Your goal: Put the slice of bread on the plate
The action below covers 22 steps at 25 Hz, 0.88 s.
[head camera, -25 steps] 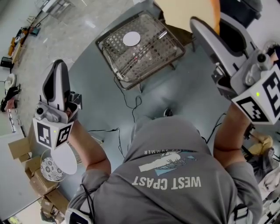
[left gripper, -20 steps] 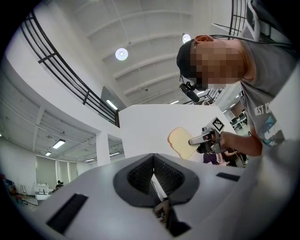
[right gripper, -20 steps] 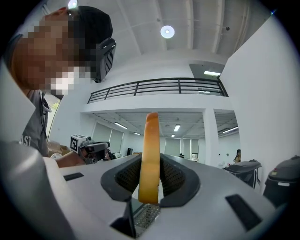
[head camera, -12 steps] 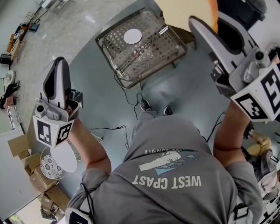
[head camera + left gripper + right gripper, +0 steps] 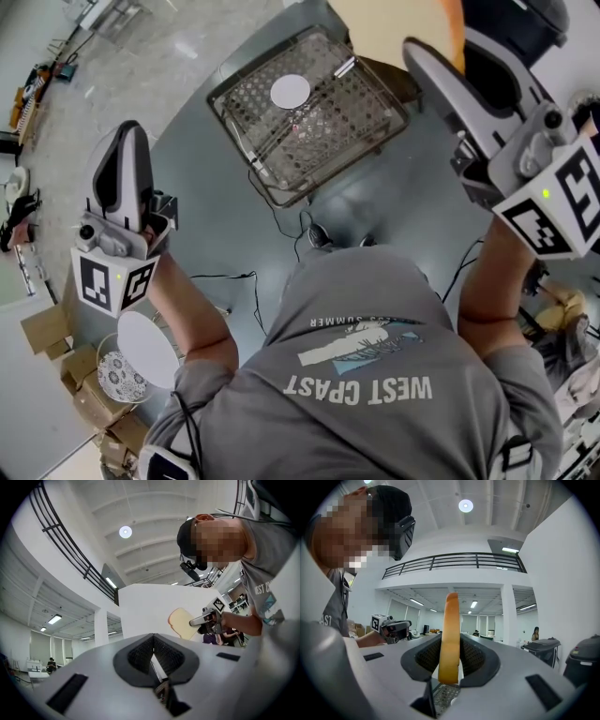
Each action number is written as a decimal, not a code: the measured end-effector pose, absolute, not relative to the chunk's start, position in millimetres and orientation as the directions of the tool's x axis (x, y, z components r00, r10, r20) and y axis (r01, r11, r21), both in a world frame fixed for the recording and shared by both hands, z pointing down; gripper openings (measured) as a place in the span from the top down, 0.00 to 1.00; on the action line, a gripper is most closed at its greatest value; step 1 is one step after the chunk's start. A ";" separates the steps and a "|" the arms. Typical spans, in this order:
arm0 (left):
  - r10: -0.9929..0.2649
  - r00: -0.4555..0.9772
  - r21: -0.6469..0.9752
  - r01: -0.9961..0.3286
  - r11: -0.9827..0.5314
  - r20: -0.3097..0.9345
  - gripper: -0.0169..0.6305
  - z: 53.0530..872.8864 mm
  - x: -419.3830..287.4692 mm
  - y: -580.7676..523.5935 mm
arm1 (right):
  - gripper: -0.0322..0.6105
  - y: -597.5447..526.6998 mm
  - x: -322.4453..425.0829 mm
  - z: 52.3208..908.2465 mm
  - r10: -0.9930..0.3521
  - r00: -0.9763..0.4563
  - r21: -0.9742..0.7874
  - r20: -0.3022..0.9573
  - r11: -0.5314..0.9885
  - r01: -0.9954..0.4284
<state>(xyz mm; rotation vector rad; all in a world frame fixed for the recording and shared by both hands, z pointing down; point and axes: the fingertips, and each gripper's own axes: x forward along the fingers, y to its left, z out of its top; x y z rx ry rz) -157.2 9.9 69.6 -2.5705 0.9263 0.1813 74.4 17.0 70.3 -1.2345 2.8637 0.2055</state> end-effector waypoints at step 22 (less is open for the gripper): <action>-0.548 0.798 -0.271 -0.602 -0.751 -0.252 0.96 96.7 -172.6 -99.9 | 0.81 -86.9 48.8 89.4 -0.749 -0.663 0.104 -0.009 0.658 -0.745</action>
